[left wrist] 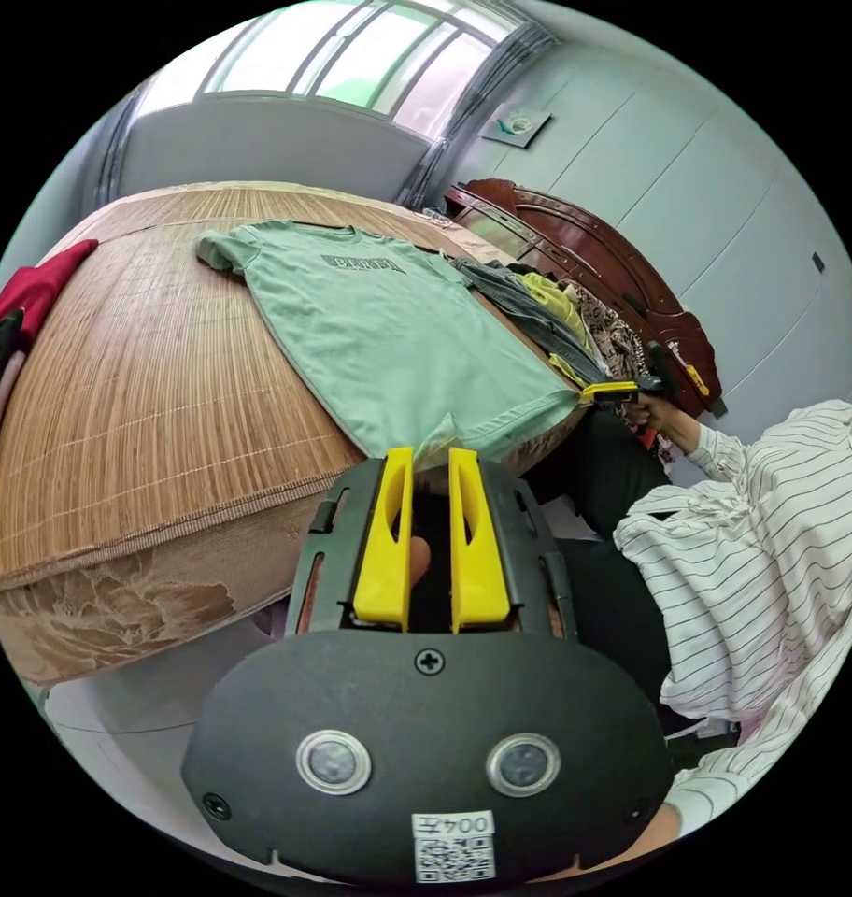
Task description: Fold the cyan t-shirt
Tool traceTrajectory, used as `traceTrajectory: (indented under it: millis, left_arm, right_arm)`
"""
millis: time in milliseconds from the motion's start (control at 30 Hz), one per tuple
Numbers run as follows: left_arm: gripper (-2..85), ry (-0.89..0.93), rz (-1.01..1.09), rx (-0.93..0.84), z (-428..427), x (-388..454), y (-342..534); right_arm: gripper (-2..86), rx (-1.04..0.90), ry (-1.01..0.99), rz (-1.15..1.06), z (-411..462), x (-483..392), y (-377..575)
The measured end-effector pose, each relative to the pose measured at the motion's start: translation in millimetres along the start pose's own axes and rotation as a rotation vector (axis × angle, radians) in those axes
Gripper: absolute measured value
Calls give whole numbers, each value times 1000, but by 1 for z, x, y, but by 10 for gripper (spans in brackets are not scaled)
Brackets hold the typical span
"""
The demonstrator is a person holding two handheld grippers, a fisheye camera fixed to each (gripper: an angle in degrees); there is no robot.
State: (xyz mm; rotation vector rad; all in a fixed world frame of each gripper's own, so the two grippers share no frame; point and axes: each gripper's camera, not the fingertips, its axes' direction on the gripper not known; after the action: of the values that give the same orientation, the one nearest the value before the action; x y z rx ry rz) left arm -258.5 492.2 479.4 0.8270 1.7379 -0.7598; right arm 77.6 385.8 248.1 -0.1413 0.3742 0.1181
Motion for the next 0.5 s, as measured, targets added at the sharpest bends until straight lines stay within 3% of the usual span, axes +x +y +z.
traceTrajectory:
  millis: [100,167,233,500]
  left_arm:
    - [66,20,-110,32,-8,-24,4]
    - [67,22,-195,57,-13,-39,7]
    - [69,29,-283,83,-18,-57,11]
    - [86,-43,-493,93,-29,-96,28]
  right_arm:
    - [68,22,-23,143,0,23,10]
    - [67,36,-133,396,9,62,22]
    - [75,23,-168,497,22,81,31]
    - [111,6,-56,662,54,88,65]
